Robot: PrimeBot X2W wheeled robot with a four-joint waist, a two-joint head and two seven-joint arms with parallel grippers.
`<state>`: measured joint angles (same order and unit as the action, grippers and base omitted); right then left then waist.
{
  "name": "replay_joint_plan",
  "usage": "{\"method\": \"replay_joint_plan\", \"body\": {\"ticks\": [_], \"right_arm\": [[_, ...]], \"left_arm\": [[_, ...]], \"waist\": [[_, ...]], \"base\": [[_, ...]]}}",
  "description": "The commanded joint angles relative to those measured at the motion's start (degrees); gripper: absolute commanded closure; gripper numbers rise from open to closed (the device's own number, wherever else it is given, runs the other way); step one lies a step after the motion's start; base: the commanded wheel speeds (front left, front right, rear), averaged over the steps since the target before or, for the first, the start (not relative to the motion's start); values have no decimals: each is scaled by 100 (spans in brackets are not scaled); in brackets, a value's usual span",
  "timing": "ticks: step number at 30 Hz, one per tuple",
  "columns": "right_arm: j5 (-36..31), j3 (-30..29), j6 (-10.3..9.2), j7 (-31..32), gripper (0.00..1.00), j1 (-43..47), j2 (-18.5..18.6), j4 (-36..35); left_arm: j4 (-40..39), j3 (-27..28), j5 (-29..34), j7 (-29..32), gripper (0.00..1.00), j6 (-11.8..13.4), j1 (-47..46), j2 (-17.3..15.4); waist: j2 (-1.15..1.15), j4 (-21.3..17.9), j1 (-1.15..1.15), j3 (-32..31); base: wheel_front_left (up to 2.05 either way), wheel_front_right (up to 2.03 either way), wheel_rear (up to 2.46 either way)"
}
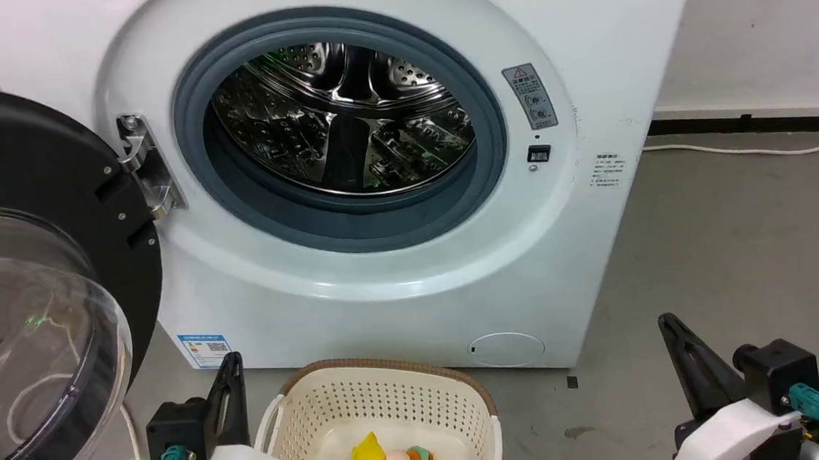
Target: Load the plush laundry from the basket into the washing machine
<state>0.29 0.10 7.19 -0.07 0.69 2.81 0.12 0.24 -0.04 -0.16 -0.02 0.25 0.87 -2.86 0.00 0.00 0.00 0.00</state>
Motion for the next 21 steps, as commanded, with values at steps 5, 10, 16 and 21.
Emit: {"method": "replay_joint_plan", "body": {"ticks": [5,10,16,21], "right_arm": [[-29,-10,30,7,100,-69,7,-12],[-29,-10,30,7,100,-69,7,-12],[-29,-10,30,7,100,-69,7,-12],[-29,-10,30,7,100,-69,7,-12]], "left_arm": [[-24,4,16,2,100,-25,-87,-1],[-24,4,16,2,100,-25,-87,-1],[-24,4,16,2,100,-25,-87,-1],[-24,4,16,2,100,-25,-87,-1]], "waist": [[0,0,0,0],[0,0,0,0],[0,0,0,0],[0,0,0,0]], "base": [[0,0,0],[0,0,0],[0,0,0],[0,0,0]]}}
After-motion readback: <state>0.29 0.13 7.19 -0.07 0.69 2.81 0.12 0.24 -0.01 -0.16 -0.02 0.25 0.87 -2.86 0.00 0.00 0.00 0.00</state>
